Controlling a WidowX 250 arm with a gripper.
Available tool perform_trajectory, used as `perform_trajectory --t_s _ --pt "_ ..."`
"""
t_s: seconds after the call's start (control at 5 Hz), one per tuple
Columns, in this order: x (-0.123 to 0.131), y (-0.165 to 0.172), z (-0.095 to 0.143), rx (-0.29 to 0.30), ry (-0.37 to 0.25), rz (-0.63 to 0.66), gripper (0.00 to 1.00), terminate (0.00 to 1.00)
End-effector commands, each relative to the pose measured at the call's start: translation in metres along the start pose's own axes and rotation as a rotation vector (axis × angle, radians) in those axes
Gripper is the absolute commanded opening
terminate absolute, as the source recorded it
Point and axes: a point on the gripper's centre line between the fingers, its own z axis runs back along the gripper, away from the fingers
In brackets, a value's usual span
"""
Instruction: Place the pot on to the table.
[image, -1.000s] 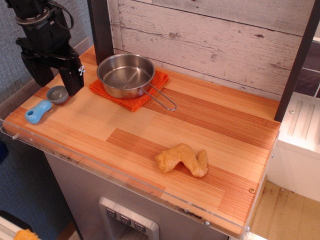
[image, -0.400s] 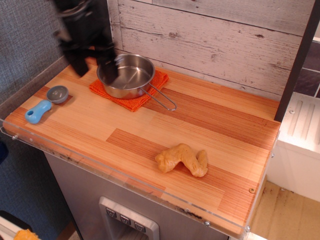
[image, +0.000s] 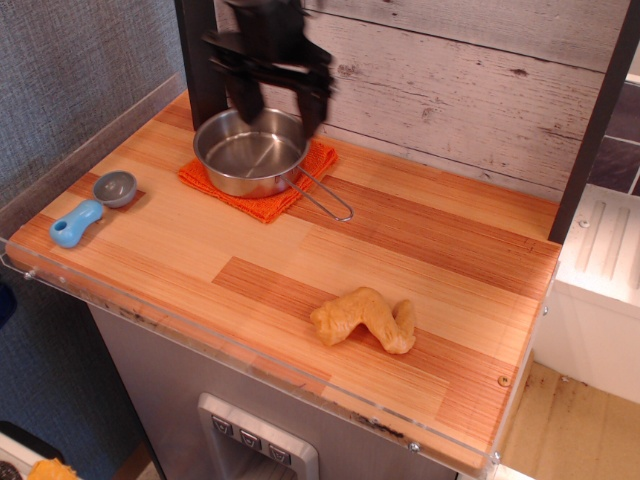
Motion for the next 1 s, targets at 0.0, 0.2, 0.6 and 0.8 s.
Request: perform_trajectory --t_s 0.0,0.2,0.6,0.8 --pt "0.03 0.005 -0.028 0.07 0.001 0.001 1.0 0.0" --pt "0.026 0.009 -0.037 0.09 0.024 -0.004 1.0 0.0" --pt "0.021 0.013 -0.04 0.077 0.029 -0.012 0.0 0.0" --pt "0.023 0.01 -0.036 0.058 0.02 -0.008 0.0 0.0"
